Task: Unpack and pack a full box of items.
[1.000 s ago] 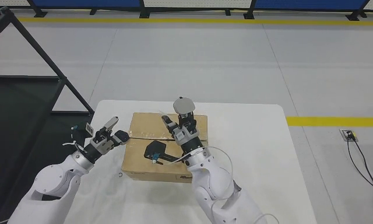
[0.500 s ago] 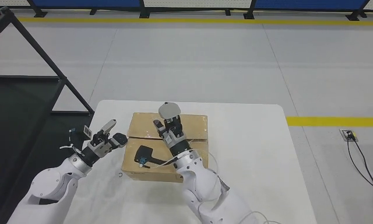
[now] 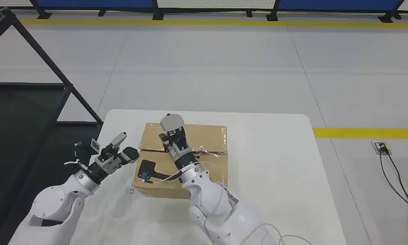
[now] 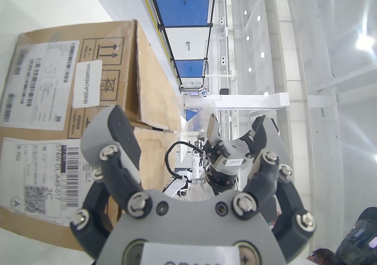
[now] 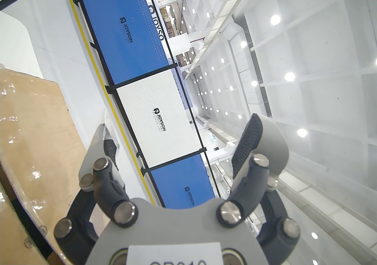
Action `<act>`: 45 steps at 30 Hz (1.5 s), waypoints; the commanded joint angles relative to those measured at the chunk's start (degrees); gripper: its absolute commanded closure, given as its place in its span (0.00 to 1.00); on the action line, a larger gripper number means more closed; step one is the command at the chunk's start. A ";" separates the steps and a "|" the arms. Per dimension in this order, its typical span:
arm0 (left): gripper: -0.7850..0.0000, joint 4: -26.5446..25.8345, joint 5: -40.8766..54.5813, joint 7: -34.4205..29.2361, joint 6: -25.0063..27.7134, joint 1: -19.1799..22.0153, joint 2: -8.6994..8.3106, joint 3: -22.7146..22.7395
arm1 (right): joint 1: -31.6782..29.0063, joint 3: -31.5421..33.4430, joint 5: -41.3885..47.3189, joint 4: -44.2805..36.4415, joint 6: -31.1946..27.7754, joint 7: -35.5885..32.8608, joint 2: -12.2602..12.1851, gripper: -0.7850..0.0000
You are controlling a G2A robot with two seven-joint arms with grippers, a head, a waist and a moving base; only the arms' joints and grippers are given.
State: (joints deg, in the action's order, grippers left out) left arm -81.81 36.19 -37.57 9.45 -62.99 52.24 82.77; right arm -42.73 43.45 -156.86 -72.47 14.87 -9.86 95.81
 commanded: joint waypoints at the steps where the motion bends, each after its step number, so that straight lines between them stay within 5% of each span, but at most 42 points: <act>1: 0.00 0.09 0.12 -0.07 0.19 -0.25 0.06 0.26 | 0.22 -0.17 -0.04 0.59 0.03 0.00 0.29 0.00; 27: 0.00 0.22 2.91 1.60 3.40 -6.66 0.65 6.99 | 5.27 -4.46 -1.19 10.75 0.07 -0.49 5.63 0.00; 45: 0.00 0.54 2.83 0.91 2.96 -7.76 1.20 8.84 | 8.27 -1.85 4.00 14.46 0.97 0.93 8.48 0.00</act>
State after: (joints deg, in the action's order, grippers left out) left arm -81.40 38.95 -36.63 12.43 -70.69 53.41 91.51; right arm -34.34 41.15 -153.74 -57.47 15.51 -9.56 104.26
